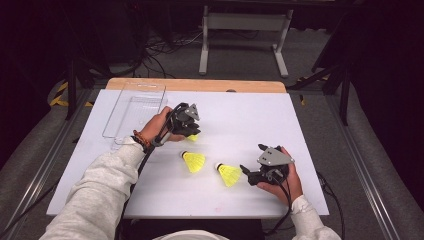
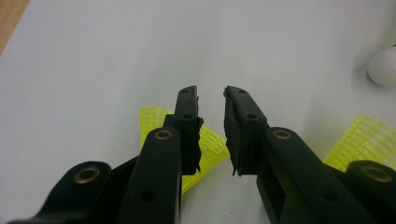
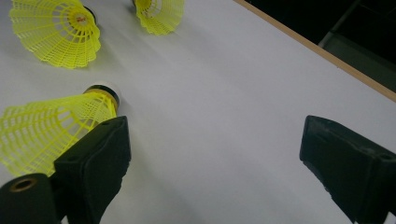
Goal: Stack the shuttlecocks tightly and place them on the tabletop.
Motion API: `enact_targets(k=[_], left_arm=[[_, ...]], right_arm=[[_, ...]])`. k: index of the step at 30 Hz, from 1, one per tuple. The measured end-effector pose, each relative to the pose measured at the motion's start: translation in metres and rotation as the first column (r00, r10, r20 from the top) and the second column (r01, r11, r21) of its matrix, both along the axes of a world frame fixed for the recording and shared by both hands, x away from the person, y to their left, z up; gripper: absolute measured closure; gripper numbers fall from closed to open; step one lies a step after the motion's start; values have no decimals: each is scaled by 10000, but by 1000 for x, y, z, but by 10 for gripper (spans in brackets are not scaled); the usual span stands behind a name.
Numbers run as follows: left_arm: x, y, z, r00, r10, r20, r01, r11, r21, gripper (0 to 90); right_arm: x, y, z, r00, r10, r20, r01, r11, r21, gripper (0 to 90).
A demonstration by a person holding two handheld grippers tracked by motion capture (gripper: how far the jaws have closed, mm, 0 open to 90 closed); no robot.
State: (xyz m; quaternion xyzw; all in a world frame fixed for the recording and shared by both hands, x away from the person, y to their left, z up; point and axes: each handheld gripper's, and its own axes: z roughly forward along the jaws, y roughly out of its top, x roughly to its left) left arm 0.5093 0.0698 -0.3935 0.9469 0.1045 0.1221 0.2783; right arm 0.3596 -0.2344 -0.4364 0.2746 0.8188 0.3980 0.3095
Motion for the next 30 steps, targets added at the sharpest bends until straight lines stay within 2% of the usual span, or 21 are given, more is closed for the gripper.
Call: enact_targets(k=[1,2,4,5,9,13,16,20,23,25,27,29,30], left_arm=[[-1,0,1,10000,8,9,-8,10000,-46,754],[-1,2,3,9998,-27,204,31,9998,-186,747],[-4,5,7,9997,-68,237,81,9985,-533,748],[-6,7,11,9988,-54,486,88,9975,-703,741],[-11,15,19,9972,37,753,52,9931,-1172,709],[-18,25,24,9920,164,1253,35,9876,-1571,696],[-21,29,24,9888,281,1463,-34,9861,-1660,673],[-29,40,24,9838,378,1751,5,9770,-2134,651],[-35,48,23,9791,454,1984,33,9711,-2387,628],[-40,53,22,9723,591,2261,-10,9685,-2488,621],[-45,58,20,9692,591,2392,63,9645,-2642,608],[-50,64,19,9622,775,2609,-6,9592,-2827,600],[-52,67,18,9599,790,2689,59,9535,-3013,597]], right_arm=[[0,0,0,10000,-18,28,18,10000,-14,100],[0,0,1,10000,-20,45,20,10000,4,100],[-1,-1,2,10000,-37,84,37,10000,74,100],[-1,-1,2,9999,-45,107,44,10000,79,100],[-1,-2,4,9998,-137,133,134,9997,195,95],[-1,-3,6,9996,-195,205,191,9996,204,89],[-1,-3,7,9994,-238,247,233,9995,209,90],[-2,-2,7,9992,-284,264,278,9994,199,89],[-3,-1,8,9992,-278,279,272,9994,223,89],[-3,0,8,9993,-229,283,223,9995,231,90],[-3,1,8,9993,-222,293,216,9996,200,90],[-3,1,8,9994,-207,271,200,9995,237,90],[-4,1,9,9993,-224,288,218,9995,219,90]])
